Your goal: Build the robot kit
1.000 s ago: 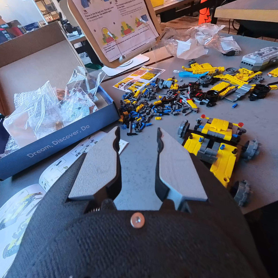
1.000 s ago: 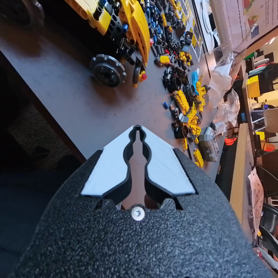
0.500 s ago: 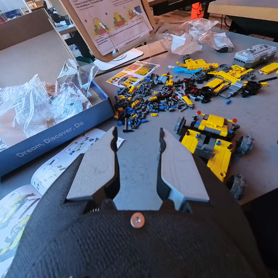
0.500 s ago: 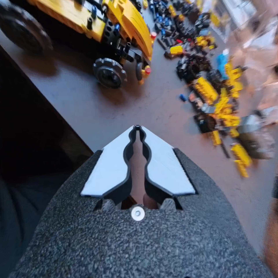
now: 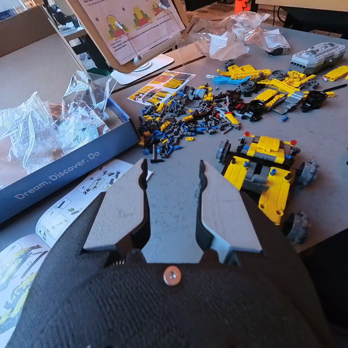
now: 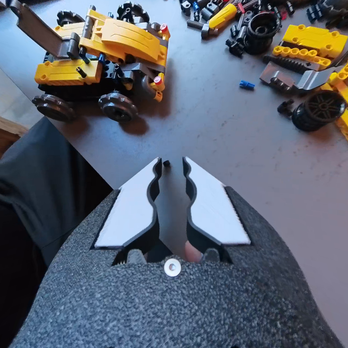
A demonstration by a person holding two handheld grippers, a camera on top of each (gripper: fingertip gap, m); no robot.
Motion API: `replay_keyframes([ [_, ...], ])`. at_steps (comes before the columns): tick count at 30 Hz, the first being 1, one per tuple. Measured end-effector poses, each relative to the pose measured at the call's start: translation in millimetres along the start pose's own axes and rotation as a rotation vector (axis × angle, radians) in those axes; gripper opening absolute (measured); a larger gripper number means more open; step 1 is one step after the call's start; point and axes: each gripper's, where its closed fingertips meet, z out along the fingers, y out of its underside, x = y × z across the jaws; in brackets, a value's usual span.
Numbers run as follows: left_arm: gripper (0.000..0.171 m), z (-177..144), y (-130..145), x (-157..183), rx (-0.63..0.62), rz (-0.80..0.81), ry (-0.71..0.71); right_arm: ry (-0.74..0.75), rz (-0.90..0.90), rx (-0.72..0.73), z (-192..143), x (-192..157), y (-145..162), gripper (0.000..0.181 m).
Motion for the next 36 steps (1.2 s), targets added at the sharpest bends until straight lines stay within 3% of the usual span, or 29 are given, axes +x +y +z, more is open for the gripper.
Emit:
replay_keyframes([
  [15, 0.055, 2.7, 6.1, -4.5, -0.027, 0.025, -0.002, 0.035, -0.001, 0.035, -14.8, 9.6, 10.9, 0.015],
  [21, 0.054, 3.5, 7.9, -0.6, -0.034, 0.039, 0.006, 0.054, -0.144, 0.089, -14.9, 7.2, -1.5, 0.017],
  [29, 0.054, 6.9, 13.2, 1.7, -0.049, 0.043, 0.018, 0.082, -0.291, 0.039, -8.1, 15.9, -10.3, 0.009],
  [36, 0.053, 10.2, 19.2, 2.3, -0.063, 0.045, 0.022, 0.081, -0.285, 0.031, 0.6, 21.1, -7.4, 0.0],
])
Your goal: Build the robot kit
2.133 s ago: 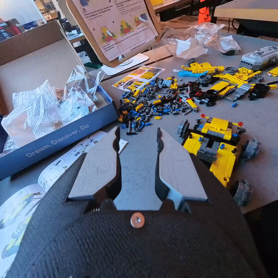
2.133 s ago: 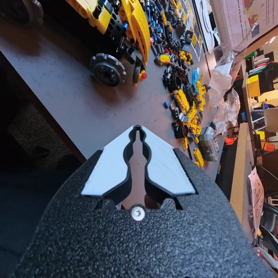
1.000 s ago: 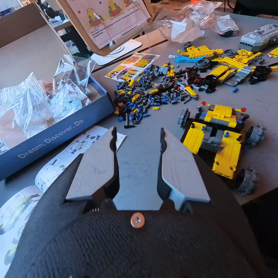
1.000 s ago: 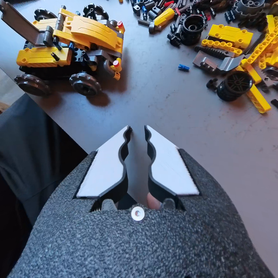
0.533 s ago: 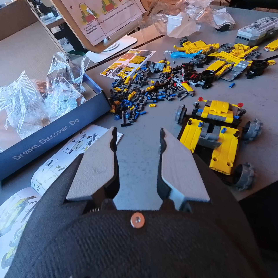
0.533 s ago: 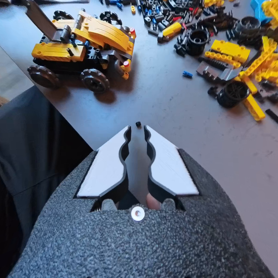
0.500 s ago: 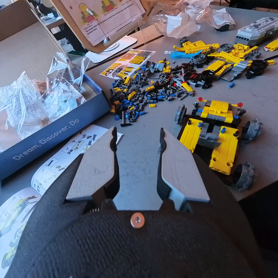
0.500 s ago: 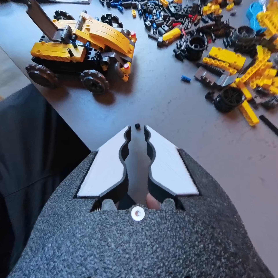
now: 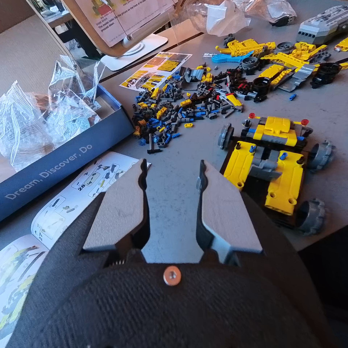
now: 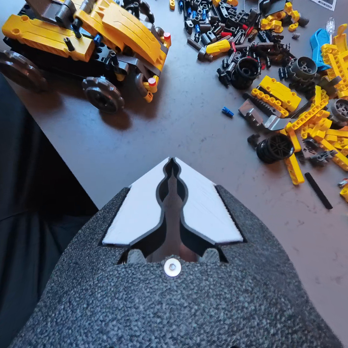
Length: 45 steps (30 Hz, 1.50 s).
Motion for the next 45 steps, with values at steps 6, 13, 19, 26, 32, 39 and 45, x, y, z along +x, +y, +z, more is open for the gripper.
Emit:
replay_keyframes([
  [6, 0.053, 4.1, 4.0, 2.3, -0.012, 0.005, 0.006, 0.005, 0.061, 0.018, -6.4, 0.6, 15.0, 0.001],
  [13, 0.054, 2.3, 3.8, 1.3, -0.014, 0.0, 0.019, 0.016, 0.128, 0.058, -15.8, 7.1, 16.4, 0.009],
  [19, 0.06, -7.4, 2.1, 9.8, -0.018, 0.019, 0.126, 0.01, 0.149, 0.071, -8.6, 10.4, 9.3, 0.014],
  [26, 0.068, -19.5, -3.7, 4.9, -0.003, 0.007, 0.192, -0.002, 0.193, 0.097, -10.1, 7.5, 7.7, 0.02],
  [32, 0.064, -21.1, -7.6, 10.5, 0.013, -0.044, 0.23, -0.007, 0.219, 0.138, -18.3, 2.3, 2.7, 0.028],
  [39, 0.065, -12.6, -15.3, 14.3, 0.013, -0.11, 0.296, 0.01, 0.216, 0.151, -33.9, -1.7, 1.0, 0.04],
  [45, 0.062, -13.0, -40.3, 26.0, 0.067, -0.084, 0.346, 0.019, 0.216, 0.146, -38.0, -21.9, 5.5, 0.045],
])
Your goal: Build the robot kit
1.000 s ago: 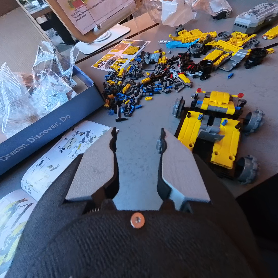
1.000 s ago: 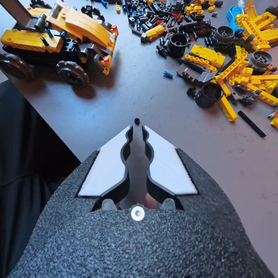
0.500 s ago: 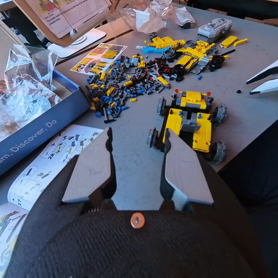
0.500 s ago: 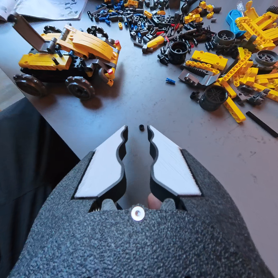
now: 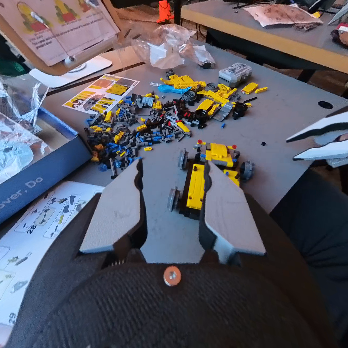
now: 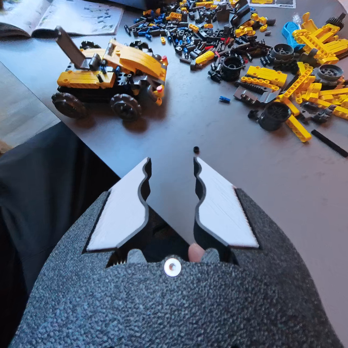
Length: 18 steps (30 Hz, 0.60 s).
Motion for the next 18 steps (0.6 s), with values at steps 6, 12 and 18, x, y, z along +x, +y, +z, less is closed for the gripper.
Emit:
replay_keyframes([
  [6, 0.062, 7.7, 10.1, 4.1, -0.057, 0.039, 0.028, 0.053, -0.041, -0.072, 4.3, 7.7, 4.7, 0.027],
  [12, 0.061, -4.4, 28.9, -1.5, -0.103, 0.04, 0.02, 0.002, -0.047, -0.114, 19.1, 23.3, -6.1, 0.023],
  [18, 0.06, -23.6, 41.2, -13.0, -0.116, 0.024, -0.027, -0.12, -0.207, -0.23, 21.7, 32.5, 0.0, 0.019],
])
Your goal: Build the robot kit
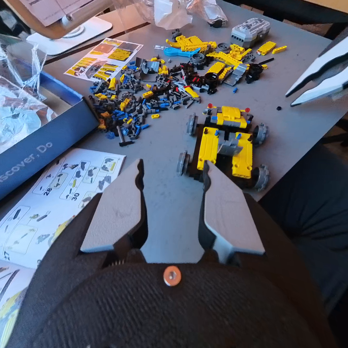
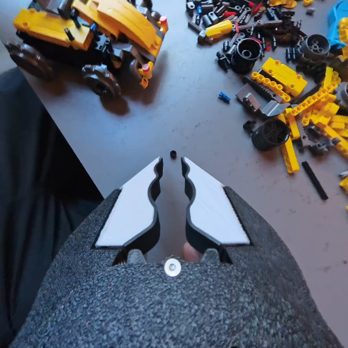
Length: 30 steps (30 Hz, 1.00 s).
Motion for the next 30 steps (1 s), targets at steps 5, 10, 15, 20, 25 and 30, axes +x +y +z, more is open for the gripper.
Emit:
replay_keyframes([
  [5, 0.056, -5.5, 15.2, -1.7, -0.025, 0.005, -0.011, -0.086, -0.115, -0.069, 1.0, 3.3, -8.0, 0.019],
  [10, 0.055, -6.8, 24.8, -0.5, -0.045, 0.016, -0.017, -0.187, -0.159, -0.156, 9.9, -0.5, -4.4, 0.019],
  [15, 0.055, -4.6, 33.2, -0.1, -0.07, 0.012, -0.018, -0.194, -0.204, -0.206, 14.1, -0.8, -1.8, 0.018],
  [20, 0.055, -0.4, 37.8, 0.9, -0.087, 0.026, -0.014, -0.21, -0.228, -0.238, 16.8, -0.8, 3.0, 0.013],
  [25, 0.055, 3.0, 42.9, 4.2, -0.111, 0.039, 0.016, -0.235, -0.229, -0.233, 19.0, -1.6, 0.5, 0.007],
  [30, 0.063, 6.6, 57.6, 23.8, -0.148, 0.133, 0.147, -0.24, -0.19, -0.065, 15.0, -25.3, -25.1, 0.007],
])
